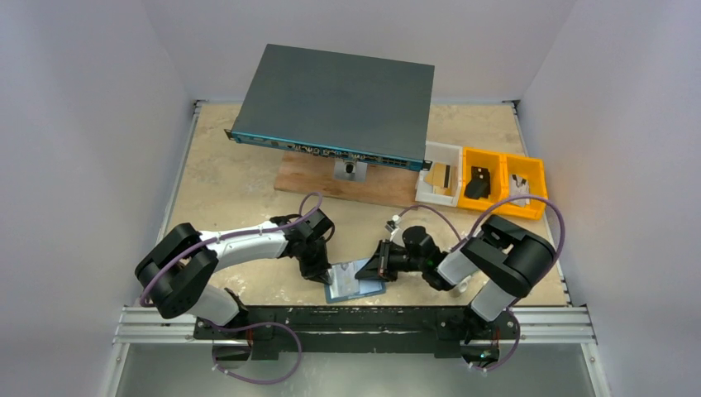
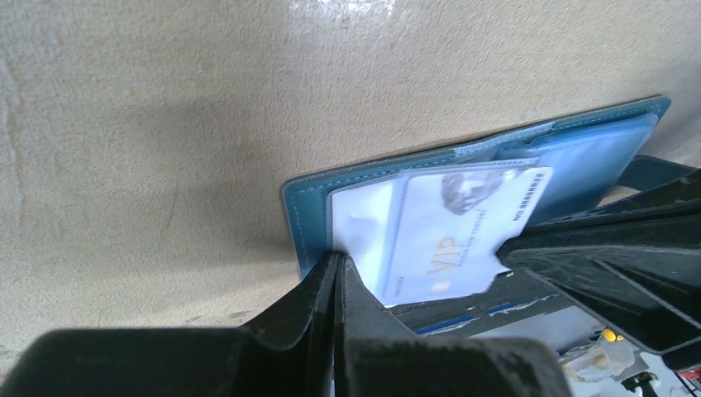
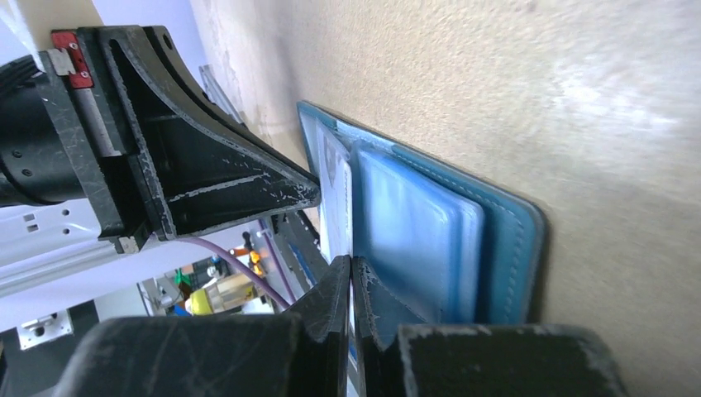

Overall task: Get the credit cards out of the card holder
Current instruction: Remove the credit card from the card holder.

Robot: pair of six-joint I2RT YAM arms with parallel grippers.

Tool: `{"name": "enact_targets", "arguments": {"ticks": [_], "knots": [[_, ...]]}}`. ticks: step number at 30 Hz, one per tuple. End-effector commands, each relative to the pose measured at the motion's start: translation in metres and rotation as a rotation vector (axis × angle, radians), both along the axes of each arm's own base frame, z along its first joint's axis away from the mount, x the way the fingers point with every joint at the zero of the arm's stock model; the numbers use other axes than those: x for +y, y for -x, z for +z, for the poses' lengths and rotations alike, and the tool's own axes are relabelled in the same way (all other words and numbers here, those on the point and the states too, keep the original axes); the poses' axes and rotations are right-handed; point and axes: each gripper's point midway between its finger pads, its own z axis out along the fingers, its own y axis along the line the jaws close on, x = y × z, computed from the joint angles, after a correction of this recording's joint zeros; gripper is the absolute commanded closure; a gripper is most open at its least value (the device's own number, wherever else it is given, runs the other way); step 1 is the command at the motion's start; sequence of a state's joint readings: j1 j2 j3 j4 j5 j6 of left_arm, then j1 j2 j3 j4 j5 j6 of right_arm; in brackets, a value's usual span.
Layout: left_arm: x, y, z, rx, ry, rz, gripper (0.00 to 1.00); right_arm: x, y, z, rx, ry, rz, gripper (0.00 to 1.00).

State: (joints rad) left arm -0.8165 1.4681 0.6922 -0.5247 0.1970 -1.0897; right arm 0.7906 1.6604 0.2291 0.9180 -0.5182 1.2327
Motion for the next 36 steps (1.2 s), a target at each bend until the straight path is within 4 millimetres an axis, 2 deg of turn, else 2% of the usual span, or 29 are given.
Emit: {"name": "enact_targets", "arguments": {"ticks": [1, 4, 9, 10, 14, 17, 27, 36], "knots": [[0.043, 0.004, -0.024, -0.008, -0.201, 0.019, 1.00, -0.018, -0.009, -0.003, -0.043, 0.048, -0.044, 1.00], [0.043, 0.004, -0.025, -0.007, -0.203, 0.019, 1.00, -0.022, -0.012, -0.004, -0.056, 0.067, -0.052, 1.00], [0.041, 0.002, -0.024, -0.006, -0.198, 0.016, 1.00, -0.018, -0.013, 0.000, -0.067, 0.054, -0.035, 1.00], [0.040, 0.002, -0.024, -0.007, -0.196, 0.016, 1.00, -0.017, -0.013, -0.001, -0.066, 0.052, -0.029, 0.98], [0.039, 0.000, -0.023, -0.010, -0.192, 0.011, 1.00, -0.011, -0.010, 0.001, -0.050, 0.005, -0.007, 0.79], [0.038, 0.000, -0.022, -0.011, -0.189, 0.010, 1.00, -0.008, -0.008, 0.000, -0.036, -0.023, 0.003, 0.74], [0.035, -0.001, -0.022, -0.007, -0.183, 0.000, 1.00, 0.001, -0.008, 0.001, -0.029, -0.044, 0.026, 0.72], [0.033, -0.001, -0.022, -0.009, -0.177, -0.005, 1.00, 0.009, -0.006, -0.008, -0.021, -0.011, 0.046, 0.74]]}}
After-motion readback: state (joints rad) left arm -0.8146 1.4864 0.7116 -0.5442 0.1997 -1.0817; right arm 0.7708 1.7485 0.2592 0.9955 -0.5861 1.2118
